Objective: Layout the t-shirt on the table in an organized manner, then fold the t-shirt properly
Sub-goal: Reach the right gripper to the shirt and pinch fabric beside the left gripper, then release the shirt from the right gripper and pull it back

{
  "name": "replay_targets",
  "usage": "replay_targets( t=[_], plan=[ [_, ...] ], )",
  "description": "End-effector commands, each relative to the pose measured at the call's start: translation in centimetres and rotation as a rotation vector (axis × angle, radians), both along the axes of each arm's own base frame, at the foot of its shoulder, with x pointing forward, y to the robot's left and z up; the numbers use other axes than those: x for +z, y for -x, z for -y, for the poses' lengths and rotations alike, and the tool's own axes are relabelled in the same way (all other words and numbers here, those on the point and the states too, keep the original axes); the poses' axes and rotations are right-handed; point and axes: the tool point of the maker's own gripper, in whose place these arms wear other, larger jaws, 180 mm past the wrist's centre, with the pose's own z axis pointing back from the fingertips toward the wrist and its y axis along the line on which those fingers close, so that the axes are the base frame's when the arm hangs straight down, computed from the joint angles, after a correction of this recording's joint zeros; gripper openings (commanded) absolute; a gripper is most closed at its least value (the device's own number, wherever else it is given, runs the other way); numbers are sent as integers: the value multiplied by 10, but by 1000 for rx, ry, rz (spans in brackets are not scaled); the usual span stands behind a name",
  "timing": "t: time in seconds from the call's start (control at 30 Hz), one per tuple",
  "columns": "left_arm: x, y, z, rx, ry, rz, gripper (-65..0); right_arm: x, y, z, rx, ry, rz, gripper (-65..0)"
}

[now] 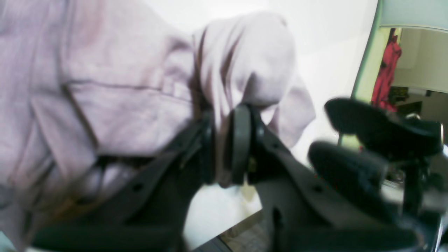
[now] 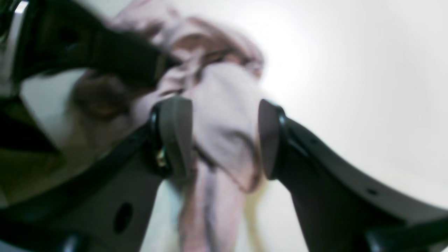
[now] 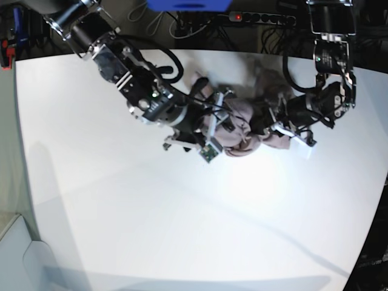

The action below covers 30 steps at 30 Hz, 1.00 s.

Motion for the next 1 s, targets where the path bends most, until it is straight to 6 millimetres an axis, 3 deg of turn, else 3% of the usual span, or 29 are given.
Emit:
replay_targets(
  t=[0.0,0.23,0.47,0.6,0.97],
  plan=[
    [8,-5,-1,-7,-3,21,-648,13,-5,-8,19,-33,36,-341],
    [2,3,10,-42,-6,8,-648,-4,-3,-5,12,-5,0,-341],
    [3,2,10,-42,-7,12,-648,20,-7,0,21,-25,66,-341],
    [3,2,9,-40,-8,12,-648,22,-11,3,12,-22,75,-341],
    [3,2,9,-39,-8,12,-648,0,-23,19,-25,-7,82,-340]
  ],
)
